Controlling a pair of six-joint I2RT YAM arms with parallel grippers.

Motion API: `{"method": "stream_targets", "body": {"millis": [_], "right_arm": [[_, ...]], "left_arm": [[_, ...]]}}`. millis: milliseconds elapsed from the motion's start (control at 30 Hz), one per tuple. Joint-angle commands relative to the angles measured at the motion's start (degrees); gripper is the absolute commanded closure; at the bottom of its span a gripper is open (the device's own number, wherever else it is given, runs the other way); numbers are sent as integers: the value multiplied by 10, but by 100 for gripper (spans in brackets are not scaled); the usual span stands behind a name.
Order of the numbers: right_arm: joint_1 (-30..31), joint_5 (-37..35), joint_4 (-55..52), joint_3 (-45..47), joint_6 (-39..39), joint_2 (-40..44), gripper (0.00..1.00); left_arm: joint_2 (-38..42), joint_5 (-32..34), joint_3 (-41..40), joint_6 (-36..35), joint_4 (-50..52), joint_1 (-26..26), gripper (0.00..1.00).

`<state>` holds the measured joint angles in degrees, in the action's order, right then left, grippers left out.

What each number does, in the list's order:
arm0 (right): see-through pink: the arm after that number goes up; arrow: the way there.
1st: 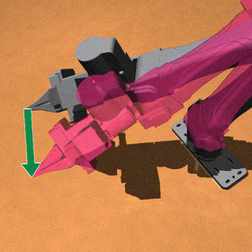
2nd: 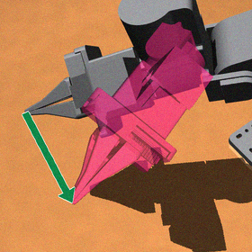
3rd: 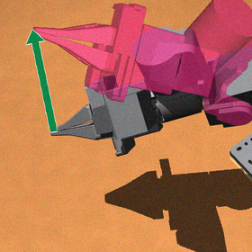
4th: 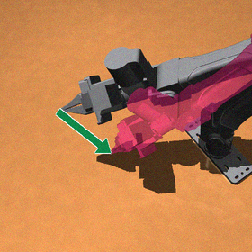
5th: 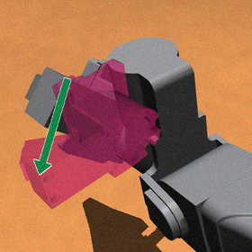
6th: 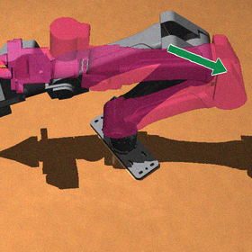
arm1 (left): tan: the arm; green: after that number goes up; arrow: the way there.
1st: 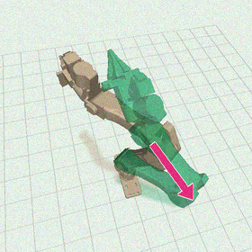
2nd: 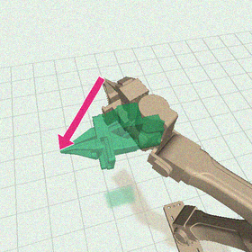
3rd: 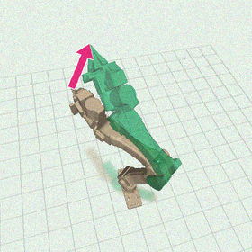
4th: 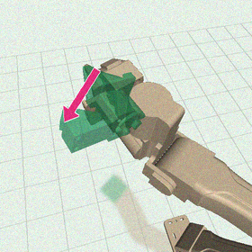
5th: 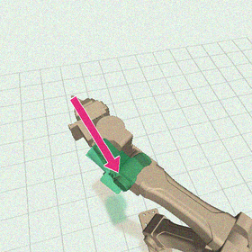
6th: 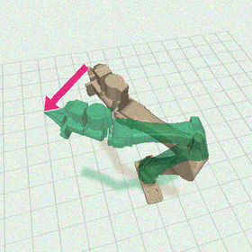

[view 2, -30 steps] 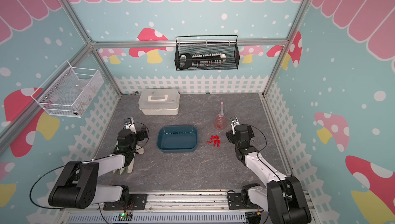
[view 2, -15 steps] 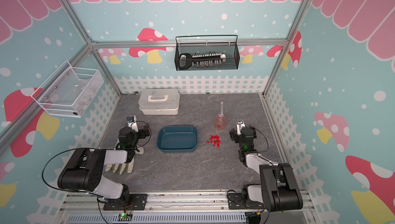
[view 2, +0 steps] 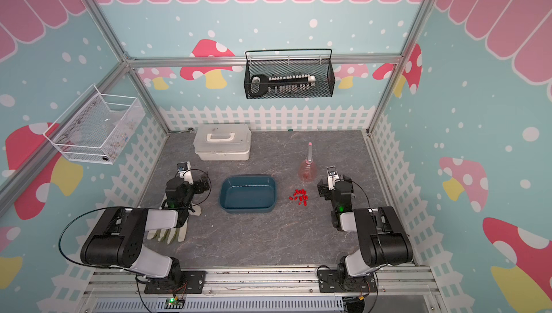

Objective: Take the screw protection sleeves out of the storage box
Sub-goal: Reset both arms

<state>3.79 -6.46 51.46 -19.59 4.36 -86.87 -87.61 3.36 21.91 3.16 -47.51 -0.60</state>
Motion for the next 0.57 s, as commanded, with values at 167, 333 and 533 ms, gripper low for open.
{"method": "stream_targets", "body": {"millis": [167,333,533], "right_arm": [[-2,-6,-19,-22,-7,-1,1],[-2,-6,-19,-22,-7,-1,1],[-2,-6,-19,-22,-7,-1,1]], "left_arm": [[1,-6,11,-9,-10,2,2],[0,-7,13,-10,-7,2,2],[1,-7,11,-10,-9,2,2]]}}
